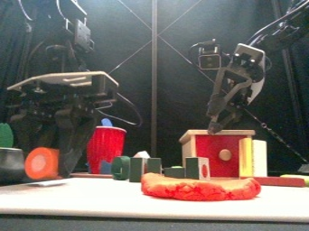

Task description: Put carrot bottom into soy sauce bowl

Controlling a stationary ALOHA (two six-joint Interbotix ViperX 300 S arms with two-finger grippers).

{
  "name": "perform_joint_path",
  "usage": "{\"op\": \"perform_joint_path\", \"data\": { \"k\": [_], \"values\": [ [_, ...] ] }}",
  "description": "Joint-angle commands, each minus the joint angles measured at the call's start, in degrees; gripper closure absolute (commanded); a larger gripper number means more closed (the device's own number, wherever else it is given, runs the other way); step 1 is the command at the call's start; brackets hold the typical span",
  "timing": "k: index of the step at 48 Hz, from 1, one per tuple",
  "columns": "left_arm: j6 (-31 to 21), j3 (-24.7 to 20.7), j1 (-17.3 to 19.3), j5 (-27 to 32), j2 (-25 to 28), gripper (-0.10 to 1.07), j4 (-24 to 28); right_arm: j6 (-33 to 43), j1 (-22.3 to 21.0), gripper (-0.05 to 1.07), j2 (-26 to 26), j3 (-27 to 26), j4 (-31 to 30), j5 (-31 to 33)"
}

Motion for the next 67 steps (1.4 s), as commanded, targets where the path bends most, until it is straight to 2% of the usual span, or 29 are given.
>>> {"op": "perform_joint_path", "data": {
  "k": [1, 9, 35, 52, 67],
  "values": [
    [0.7, 0.4, 0.2, 3.2, -5.4, 0.3, 2.4, -0.1, 0.1, 0.0, -1.3, -1.1, 0.1, -0.4],
    [5.4, 3.3, 0.2, 6.9, -11.9, 0.3, 3.2, -0.1, 0.2, 0.0, -1.3, -1.2, -0.1, -0.5],
    [14.9, 17.2, 0.3, 7.3, -28.6, 0.3, 4.5, 0.0, -0.4, 0.0, -0.8, -1.7, 0.4, -1.1],
    [20.5, 21.4, 1.8, 4.4, -29.5, 0.29, 2.0, 0.0, -0.4, 0.0, -0.4, -2.0, 1.0, -1.2],
    [21.3, 23.3, 3.8, 3.2, -29.4, 0.14, 1.9, 0.0, -0.4, 0.0, -0.4, -2.1, 1.3, -1.2]
  ]
}}
